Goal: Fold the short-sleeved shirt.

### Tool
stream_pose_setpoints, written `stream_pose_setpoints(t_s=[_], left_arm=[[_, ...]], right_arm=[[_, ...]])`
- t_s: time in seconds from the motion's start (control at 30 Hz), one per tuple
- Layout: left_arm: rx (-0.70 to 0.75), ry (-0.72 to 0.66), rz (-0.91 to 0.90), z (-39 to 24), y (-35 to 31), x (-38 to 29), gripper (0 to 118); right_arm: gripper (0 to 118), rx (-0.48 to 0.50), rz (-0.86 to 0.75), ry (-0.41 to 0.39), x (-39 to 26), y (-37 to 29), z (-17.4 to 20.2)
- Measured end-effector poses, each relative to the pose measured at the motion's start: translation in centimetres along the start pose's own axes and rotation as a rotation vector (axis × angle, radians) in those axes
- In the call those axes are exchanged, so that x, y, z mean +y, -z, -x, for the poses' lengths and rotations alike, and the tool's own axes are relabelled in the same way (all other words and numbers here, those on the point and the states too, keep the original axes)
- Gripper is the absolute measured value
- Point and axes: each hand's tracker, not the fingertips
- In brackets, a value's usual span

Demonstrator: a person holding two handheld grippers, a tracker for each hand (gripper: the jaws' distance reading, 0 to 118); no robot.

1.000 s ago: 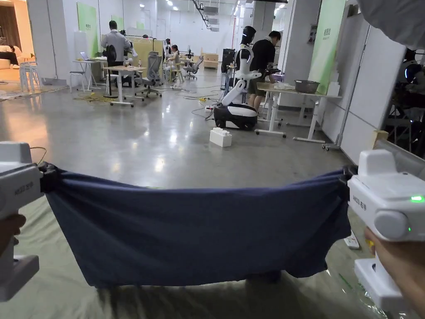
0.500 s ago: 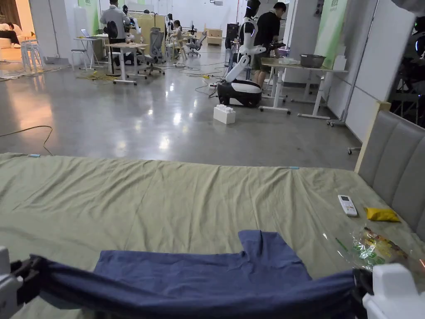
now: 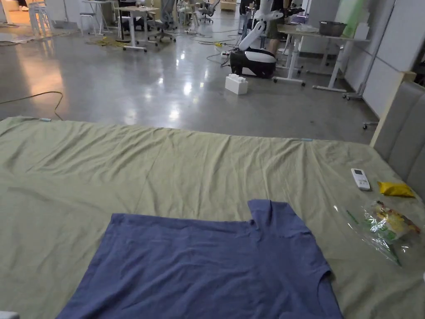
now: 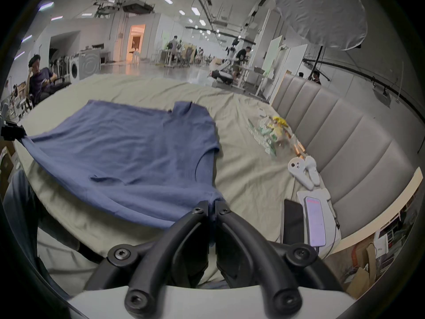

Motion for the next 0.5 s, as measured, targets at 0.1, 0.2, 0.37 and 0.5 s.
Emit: stream_pose_setpoints(t_s=[0.1,0.2,0.37,0.5], left_arm=[[-0.005,0.029,0.071,-0.3,1.4,-1.1,5],[0.003,0.041,0.121,-0.5,3.2,-1.7,5],[0.014,0.043,0.216,-1.0,5.4,-2.8,5],[0.044,0.051,0.213,-1.8,4.9,-2.2,42]], right_arm=[[5,0.023,0.076,-0.011,-1.4,1.4,0.3],[5,0.025,0.14,-0.04,-2.4,2.7,1.0],[9,0.049,0.233,-0.028,-3.7,4.7,1.7],[68,0.021,0.213,0.049,-2.9,3.9,1.9]])
